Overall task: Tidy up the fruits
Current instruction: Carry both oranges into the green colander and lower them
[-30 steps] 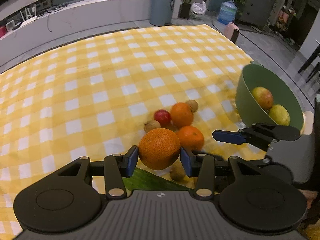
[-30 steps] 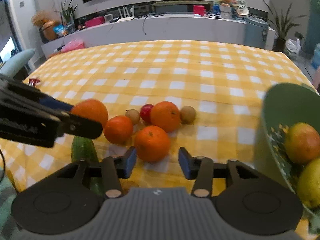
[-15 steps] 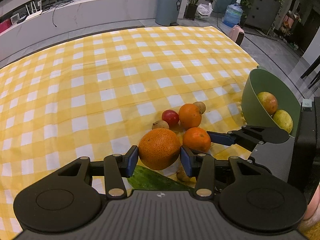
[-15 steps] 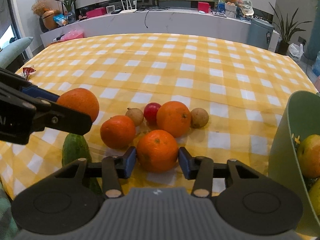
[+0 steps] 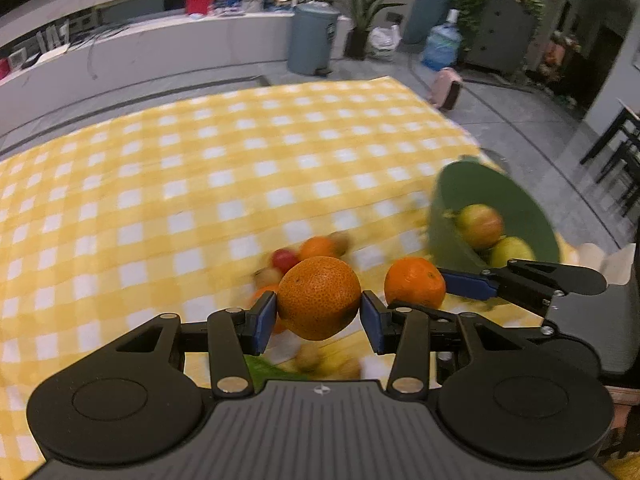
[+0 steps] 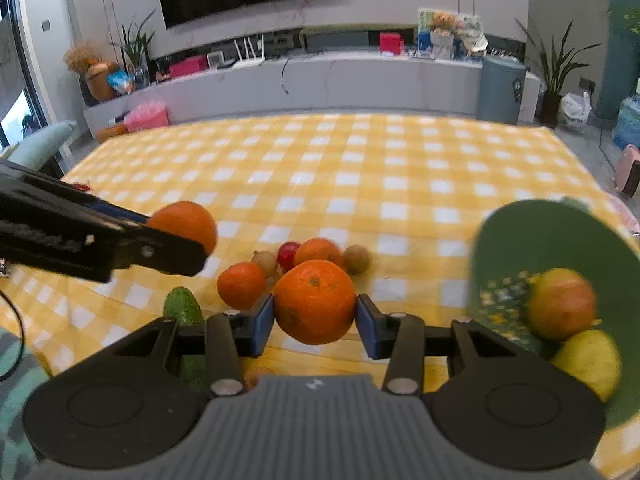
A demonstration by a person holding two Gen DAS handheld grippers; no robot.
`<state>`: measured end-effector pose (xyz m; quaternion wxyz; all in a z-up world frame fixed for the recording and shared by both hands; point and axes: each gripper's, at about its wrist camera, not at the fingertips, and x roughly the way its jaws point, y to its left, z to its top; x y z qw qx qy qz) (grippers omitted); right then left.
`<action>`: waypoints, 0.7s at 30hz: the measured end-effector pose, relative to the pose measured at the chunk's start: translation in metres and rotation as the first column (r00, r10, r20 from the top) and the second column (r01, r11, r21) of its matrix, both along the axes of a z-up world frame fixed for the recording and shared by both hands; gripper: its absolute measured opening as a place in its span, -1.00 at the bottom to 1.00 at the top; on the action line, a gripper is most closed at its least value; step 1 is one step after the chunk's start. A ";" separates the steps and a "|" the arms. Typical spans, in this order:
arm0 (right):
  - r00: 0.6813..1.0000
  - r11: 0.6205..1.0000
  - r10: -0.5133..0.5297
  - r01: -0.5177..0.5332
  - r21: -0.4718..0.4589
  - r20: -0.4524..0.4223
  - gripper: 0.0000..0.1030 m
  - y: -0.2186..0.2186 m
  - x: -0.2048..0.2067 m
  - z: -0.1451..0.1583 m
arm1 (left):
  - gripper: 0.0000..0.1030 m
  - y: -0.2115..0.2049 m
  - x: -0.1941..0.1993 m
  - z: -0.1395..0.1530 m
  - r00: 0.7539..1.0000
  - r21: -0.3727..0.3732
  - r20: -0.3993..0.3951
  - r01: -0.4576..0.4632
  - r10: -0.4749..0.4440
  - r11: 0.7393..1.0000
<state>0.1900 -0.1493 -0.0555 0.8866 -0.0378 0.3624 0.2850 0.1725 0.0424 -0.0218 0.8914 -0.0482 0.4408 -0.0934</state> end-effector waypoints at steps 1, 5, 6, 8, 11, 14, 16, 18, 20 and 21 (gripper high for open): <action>1.000 1.000 -0.007 0.007 0.007 0.005 -0.20 -0.008 -0.002 0.005 | 0.00 -0.008 0.000 0.005 1.000 -0.001 0.011 0.020 -0.020 1.000; 0.998 0.998 -0.053 0.053 0.025 0.015 -0.19 -0.045 -0.005 0.024 | 0.00 -0.037 0.008 0.018 0.995 -0.020 0.034 0.096 -0.096 0.995; 0.998 0.998 -0.066 0.066 0.023 0.013 -0.19 -0.055 -0.005 0.027 | 0.00 -0.043 0.011 0.019 0.993 -0.029 0.034 0.117 -0.116 0.993; 0.996 0.996 -0.090 0.090 0.016 0.005 -0.19 -0.074 -0.002 0.030 | 0.00 -0.060 0.020 0.021 0.987 -0.045 0.029 0.159 -0.158 0.986; 0.994 0.995 -0.104 0.104 -0.008 -0.027 -0.19 -0.099 0.006 0.030 | 0.00 -0.085 0.034 0.020 0.977 -0.041 0.023 0.214 -0.214 0.976; 0.992 0.993 -0.109 0.106 -0.047 -0.063 -0.19 -0.116 0.016 0.025 | 0.00 -0.109 0.050 0.016 0.966 -0.028 0.002 0.260 -0.260 0.965; 0.986 0.992 -0.120 0.115 -0.052 -0.115 -0.19 -0.127 0.028 0.018 | 0.00 -0.121 0.060 0.011 0.958 -0.036 -0.018 0.285 -0.286 0.958; 0.978 0.992 -0.123 0.118 -0.039 -0.167 -0.19 -0.136 0.037 0.011 | 0.00 -0.131 0.069 0.007 0.949 -0.031 -0.038 0.312 -0.313 0.950; 0.973 0.993 -0.114 0.108 -0.040 -0.201 -0.19 -0.139 0.045 0.005 | 0.00 -0.142 0.077 0.002 0.940 -0.011 -0.062 0.337 -0.337 0.941; 0.970 0.994 -0.104 0.097 -0.043 -0.218 -0.19 -0.139 0.049 0.002 | 0.00 -0.146 0.081 -0.001 0.935 -0.001 -0.078 0.348 -0.347 0.937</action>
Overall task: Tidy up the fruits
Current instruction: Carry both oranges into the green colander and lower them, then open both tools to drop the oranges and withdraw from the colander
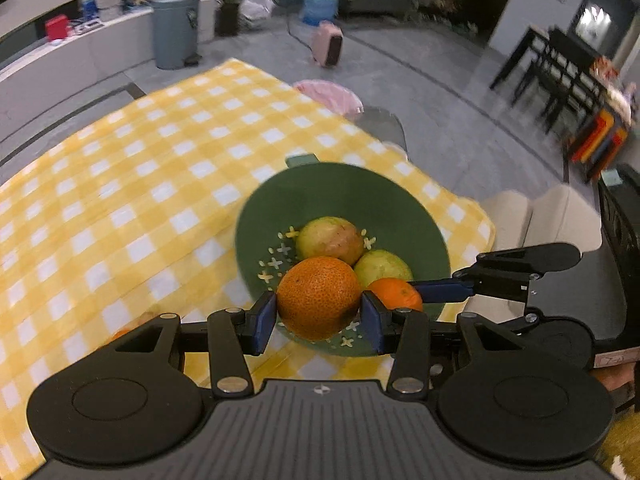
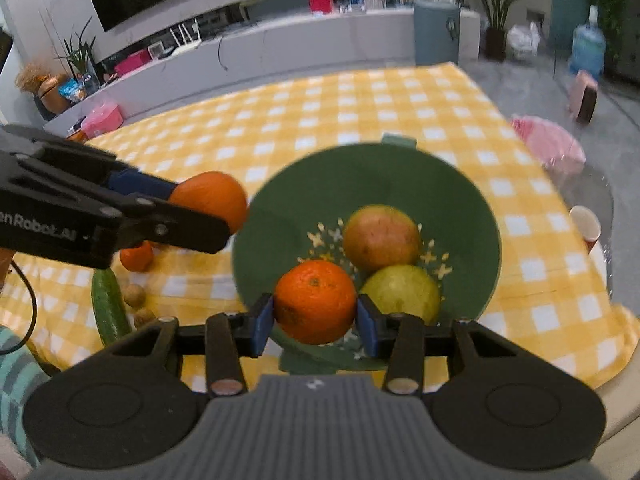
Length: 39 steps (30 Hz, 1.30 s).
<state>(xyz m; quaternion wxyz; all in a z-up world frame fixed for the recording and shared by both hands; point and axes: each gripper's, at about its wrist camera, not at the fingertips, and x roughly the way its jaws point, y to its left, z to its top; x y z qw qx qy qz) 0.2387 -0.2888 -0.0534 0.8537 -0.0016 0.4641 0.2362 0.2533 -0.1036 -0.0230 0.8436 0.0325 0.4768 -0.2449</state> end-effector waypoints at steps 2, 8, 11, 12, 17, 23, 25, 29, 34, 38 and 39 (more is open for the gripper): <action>0.999 1.000 0.007 -0.007 0.015 -0.040 -0.19 0.000 0.006 -0.006 | 0.00 -0.008 0.007 -0.007 1.000 0.033 -0.027 0.018 -0.017 0.999; 0.994 1.000 0.000 0.002 0.021 -0.113 -0.19 0.005 0.015 -0.017 | 0.00 -0.023 0.023 -0.021 0.994 0.105 -0.082 0.083 -0.074 0.991; 0.990 1.000 -0.008 0.010 0.015 -0.144 -0.19 0.006 0.019 -0.020 | 0.00 -0.031 0.030 -0.029 0.989 0.152 -0.112 0.113 -0.096 0.982; 0.988 1.000 -0.005 0.008 0.022 -0.153 -0.19 0.006 0.020 -0.020 | 0.00 -0.033 0.032 -0.032 0.987 0.169 -0.120 0.123 -0.103 0.978; 0.983 1.000 0.002 0.004 0.029 -0.185 -0.16 0.005 0.026 -0.022 | 0.00 -0.040 0.042 -0.046 0.976 0.215 -0.184 0.159 -0.120 0.964; 0.979 1.000 -0.004 0.010 0.028 -0.206 -0.15 0.002 0.029 -0.021 | 0.00 -0.044 0.046 -0.052 0.971 0.237 -0.200 0.181 -0.135 0.954; 0.981 0.999 -0.006 0.013 0.035 -0.196 -0.06 -0.001 0.027 -0.019 | 0.00 -0.045 0.048 -0.054 0.970 0.239 -0.202 0.184 -0.136 0.954; 0.984 0.999 -0.016 0.022 0.034 -0.175 0.03 -0.007 0.022 -0.015 | 0.00 -0.052 0.050 -0.057 0.970 0.264 -0.198 0.192 -0.141 0.945; 0.987 0.999 -0.026 0.033 0.043 -0.159 0.08 -0.013 0.019 -0.015 | 0.00 -0.056 0.053 -0.058 0.975 0.295 -0.175 0.183 -0.135 0.938; 0.987 0.997 -0.029 0.039 0.060 -0.160 0.11 -0.015 0.018 -0.014 | 0.01 -0.057 0.055 -0.059 0.978 0.319 -0.163 0.174 -0.127 0.932; 0.987 0.997 -0.029 0.040 0.062 -0.160 0.13 -0.015 0.018 -0.013 | 0.01 -0.057 0.054 -0.059 0.979 0.325 -0.160 0.173 -0.126 0.930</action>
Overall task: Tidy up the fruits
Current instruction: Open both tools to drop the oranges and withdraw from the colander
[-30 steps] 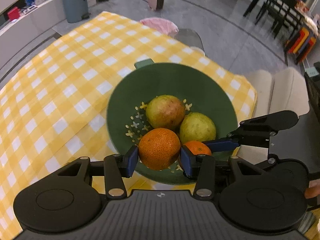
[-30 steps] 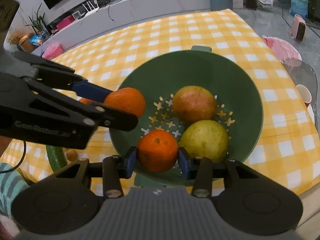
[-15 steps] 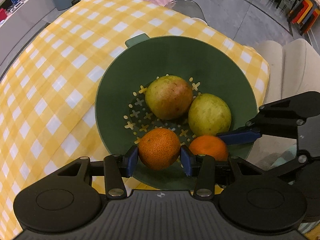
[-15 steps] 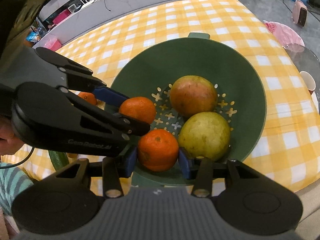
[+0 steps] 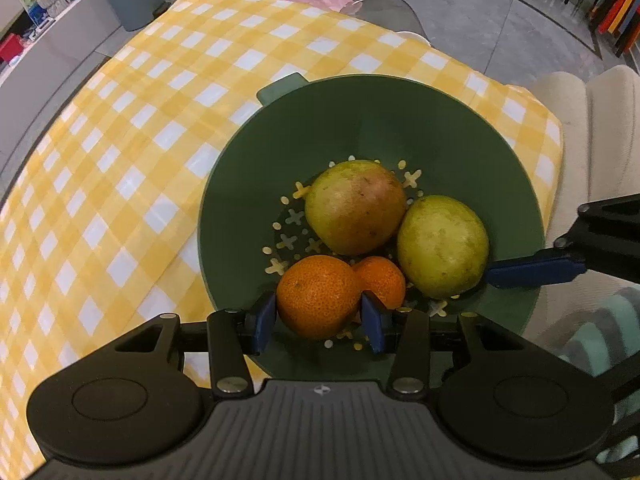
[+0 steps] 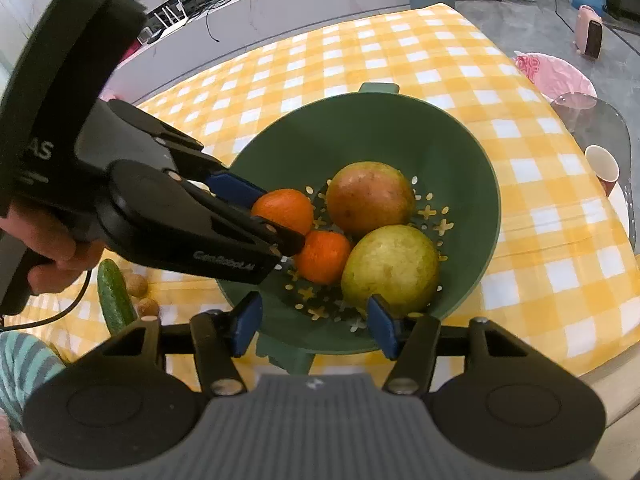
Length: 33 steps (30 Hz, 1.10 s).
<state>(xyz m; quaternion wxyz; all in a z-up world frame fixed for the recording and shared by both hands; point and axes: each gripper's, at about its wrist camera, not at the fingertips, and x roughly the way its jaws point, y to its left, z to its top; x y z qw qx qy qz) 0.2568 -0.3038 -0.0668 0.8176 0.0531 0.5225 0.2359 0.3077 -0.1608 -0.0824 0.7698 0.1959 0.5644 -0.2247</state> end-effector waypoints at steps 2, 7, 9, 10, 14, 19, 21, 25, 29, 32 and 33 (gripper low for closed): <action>1.000 1.000 -0.001 0.001 0.000 0.003 0.13 0.000 -0.001 0.000 | 0.04 0.001 0.000 0.000 1.000 0.003 0.004 -0.005 0.005 1.000; 1.000 1.000 -0.008 0.008 0.004 0.004 0.15 0.001 -0.001 0.000 | 0.14 0.003 -0.004 0.008 0.999 0.000 0.036 -0.002 0.002 1.000; 1.000 1.000 -0.014 0.014 0.003 0.003 0.16 0.002 -0.001 0.001 | 0.16 0.005 -0.006 0.014 0.999 -0.006 0.046 -0.001 0.001 1.000; 1.000 1.000 -0.016 0.016 0.004 0.004 0.16 0.002 -0.002 0.001 | 0.16 0.006 -0.008 0.017 0.999 -0.009 0.053 -0.003 0.004 1.000; 0.999 1.000 -0.030 0.030 0.009 0.025 0.16 0.001 -0.008 0.008 | 0.16 0.015 -0.020 0.037 0.995 -0.039 0.098 -0.014 0.018 0.999; 0.989 0.998 -0.065 0.063 0.022 0.134 0.22 0.002 -0.028 0.028 | 0.16 0.038 -0.043 0.064 0.983 -0.098 0.170 -0.052 0.068 0.994; 0.979 0.997 -0.078 0.073 0.032 0.188 0.23 0.005 -0.039 0.037 | 0.16 0.051 -0.055 0.075 0.975 -0.132 0.198 -0.074 0.099 0.989; 0.953 0.994 -0.108 0.097 0.052 0.284 0.23 0.015 -0.061 0.049 | 0.17 0.074 -0.080 0.092 0.953 -0.200 0.270 -0.083 0.137 0.976; 0.924 0.988 -0.146 0.120 0.094 0.354 0.25 0.029 -0.080 0.053 | 0.17 0.095 -0.108 0.101 0.921 -0.206 0.356 -0.091 0.161 0.974; 0.915 0.987 -0.157 0.132 0.091 0.371 0.25 0.044 -0.091 0.052 | 0.17 0.113 -0.125 0.103 0.901 -0.204 0.397 -0.100 0.176 0.974; 0.914 0.986 -0.161 0.137 0.091 0.373 0.25 0.049 -0.095 0.050 | 0.17 0.119 -0.130 0.103 0.896 -0.207 0.405 -0.104 0.182 0.973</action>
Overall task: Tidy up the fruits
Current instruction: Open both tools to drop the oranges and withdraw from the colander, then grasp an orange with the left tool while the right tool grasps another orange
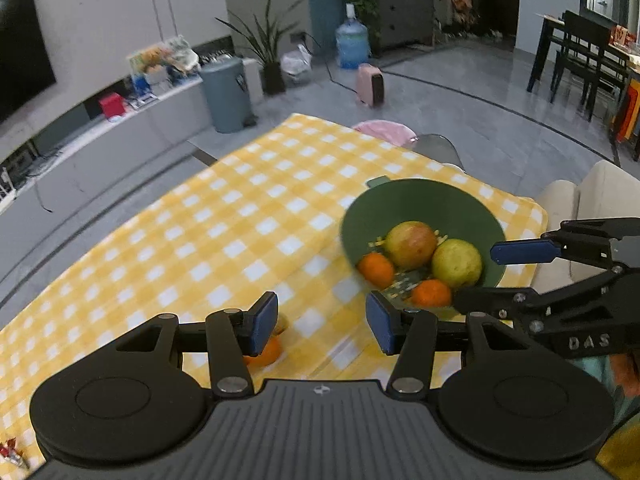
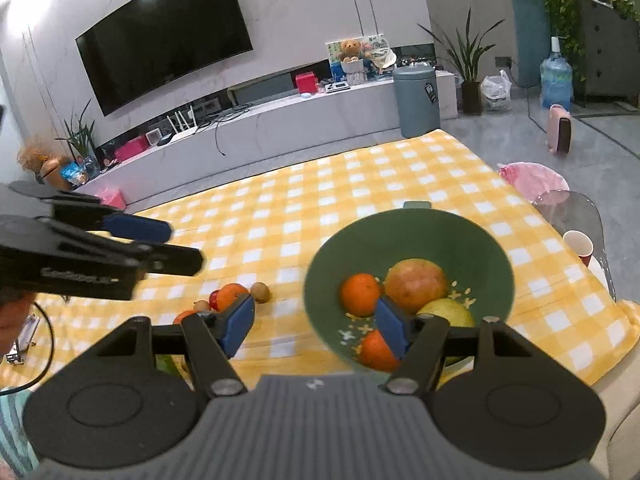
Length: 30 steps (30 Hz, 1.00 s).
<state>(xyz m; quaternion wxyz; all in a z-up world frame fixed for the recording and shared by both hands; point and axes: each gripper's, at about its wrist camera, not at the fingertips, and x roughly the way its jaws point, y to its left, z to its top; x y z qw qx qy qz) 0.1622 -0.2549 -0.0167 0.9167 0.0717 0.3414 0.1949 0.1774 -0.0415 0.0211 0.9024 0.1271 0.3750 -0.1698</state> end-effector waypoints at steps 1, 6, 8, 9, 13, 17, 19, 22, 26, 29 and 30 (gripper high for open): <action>1.000 1.000 0.001 -0.001 -0.001 0.001 0.25 0.005 -0.003 -0.001 | 0.17 0.006 -0.004 -0.001 1.000 -0.002 0.009 -0.005 0.005 1.000; 0.999 0.999 0.036 -0.036 0.001 -0.009 0.25 0.026 -0.015 -0.012 | 0.19 0.042 -0.019 -0.010 0.998 -0.035 0.012 -0.062 0.062 0.997; 0.998 0.998 0.065 -0.065 0.003 -0.018 0.25 0.034 -0.017 -0.018 | 0.19 0.057 -0.024 -0.017 0.995 -0.056 -0.002 -0.097 0.097 0.994; 0.997 0.997 0.076 -0.076 0.002 -0.024 0.25 0.038 -0.017 -0.020 | 0.19 0.063 -0.025 -0.020 0.994 -0.065 -0.006 -0.113 0.113 0.992; 0.994 0.995 0.098 -0.099 -0.024 -0.036 0.22 0.055 -0.013 -0.029 | 0.19 0.079 -0.030 -0.032 0.987 -0.076 -0.022 -0.159 0.158 0.984; 0.992 0.991 0.121 -0.122 -0.046 -0.036 0.15 0.069 -0.007 -0.036 | 0.19 0.089 -0.031 -0.047 0.982 -0.081 -0.047 -0.187 0.184 0.979; 0.990 0.988 0.140 -0.142 -0.056 -0.036 0.10 0.077 -0.004 -0.039 | 0.19 0.093 -0.026 -0.053 0.980 -0.097 -0.064 -0.194 0.188 0.976; 0.986 0.983 0.162 -0.163 -0.078 -0.028 0.08 0.090 0.003 -0.043 | 0.19 0.097 -0.020 -0.063 0.977 -0.111 -0.092 -0.201 0.191 0.973; 0.982 0.974 0.189 -0.189 -0.128 -0.014 0.08 0.105 0.012 -0.050 | 0.19 0.099 -0.005 -0.080 0.973 -0.114 -0.139 -0.199 0.182 0.973; 0.976 0.961 0.217 -0.216 -0.170 -0.016 0.00 0.115 0.020 -0.059 | 0.19 0.102 0.007 -0.096 0.962 -0.114 -0.187 -0.222 0.199 0.968; 0.974 0.957 0.227 -0.228 -0.180 -0.022 -0.11 0.118 0.023 -0.063 | 0.19 0.104 0.011 -0.100 0.958 -0.116 -0.200 -0.230 0.204 0.966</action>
